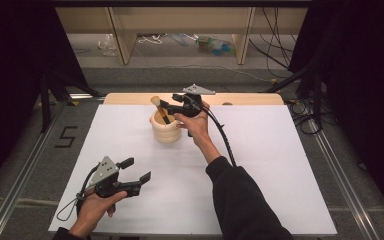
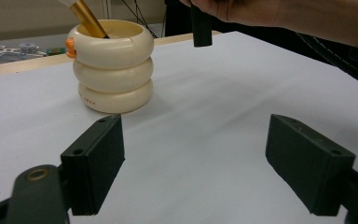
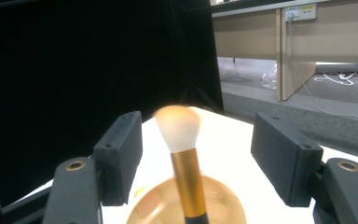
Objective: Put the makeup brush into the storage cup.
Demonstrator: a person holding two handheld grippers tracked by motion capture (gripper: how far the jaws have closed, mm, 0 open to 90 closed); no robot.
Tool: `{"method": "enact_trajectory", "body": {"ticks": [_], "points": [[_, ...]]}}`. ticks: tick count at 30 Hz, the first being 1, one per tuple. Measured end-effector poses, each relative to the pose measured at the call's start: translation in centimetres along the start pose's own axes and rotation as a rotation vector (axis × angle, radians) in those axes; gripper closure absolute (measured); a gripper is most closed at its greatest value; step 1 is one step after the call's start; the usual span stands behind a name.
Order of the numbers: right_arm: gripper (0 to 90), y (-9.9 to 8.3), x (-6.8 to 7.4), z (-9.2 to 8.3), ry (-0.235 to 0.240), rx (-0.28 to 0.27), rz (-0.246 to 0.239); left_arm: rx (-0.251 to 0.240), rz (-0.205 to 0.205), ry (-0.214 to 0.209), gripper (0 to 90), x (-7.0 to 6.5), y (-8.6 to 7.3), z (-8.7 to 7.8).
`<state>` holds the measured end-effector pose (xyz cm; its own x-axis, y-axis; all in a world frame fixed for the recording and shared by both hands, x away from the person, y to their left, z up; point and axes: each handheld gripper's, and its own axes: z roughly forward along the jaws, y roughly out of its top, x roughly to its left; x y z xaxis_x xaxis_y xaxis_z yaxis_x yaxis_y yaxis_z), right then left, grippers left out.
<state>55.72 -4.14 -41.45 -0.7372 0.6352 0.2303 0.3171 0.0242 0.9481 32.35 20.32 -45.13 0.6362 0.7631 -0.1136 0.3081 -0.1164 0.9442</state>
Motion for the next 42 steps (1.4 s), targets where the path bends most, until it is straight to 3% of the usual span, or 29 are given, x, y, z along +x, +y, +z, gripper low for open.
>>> {"method": "enact_trajectory", "body": {"ticks": [3,9,11,15,16,21,23,25,27,33,40,42], "points": [[34.8,0.2,0.0,-0.5,-0.006,0.002,-0.007,0.001,0.001,0.000,19.4,0.0,0.0,0.0],[33.8,0.6,0.1,-1.7,-0.002,0.058,-0.030,0.002,-0.004,0.002,19.4,0.0,0.0,0.0],[33.7,0.7,0.0,-2.2,-0.018,0.053,-0.060,0.004,-0.004,0.003,19.4,0.0,-0.1,0.0],[33.5,1.2,0.2,-3.4,-0.013,0.065,-0.048,0.002,-0.005,0.004,19.4,0.0,0.0,0.0],[33.5,1.3,0.2,-3.6,-0.013,0.059,-0.067,0.002,-0.004,0.004,19.4,0.0,0.0,0.0],[32.2,1.6,0.4,-5.1,-0.003,0.107,-0.088,0.004,-0.004,0.005,19.4,0.0,-0.1,0.1],[32.2,1.5,0.6,-5.6,0.001,0.119,-0.072,0.005,0.002,0.006,19.4,0.0,-0.1,0.1],[32.1,1.5,0.7,-6.2,0.008,0.122,-0.087,0.010,0.006,0.007,19.4,0.0,-0.1,0.1],[32.5,1.4,0.9,-6.9,0.009,0.137,-0.103,-0.004,0.036,0.017,19.4,0.3,0.0,0.1],[32.7,1.2,1.5,-8.9,0.026,0.157,-0.104,0.009,-0.020,-0.012,19.4,-0.2,-0.1,0.1],[31.2,-0.1,1.7,-11.4,0.014,0.149,-0.112,0.012,-0.006,-0.005,19.4,-0.1,-0.1,0.1],[29.2,-0.4,1.7,-11.8,0.014,0.199,-0.107,0.010,-0.006,-0.012,19.4,-0.1,-0.1,0.2]]}}
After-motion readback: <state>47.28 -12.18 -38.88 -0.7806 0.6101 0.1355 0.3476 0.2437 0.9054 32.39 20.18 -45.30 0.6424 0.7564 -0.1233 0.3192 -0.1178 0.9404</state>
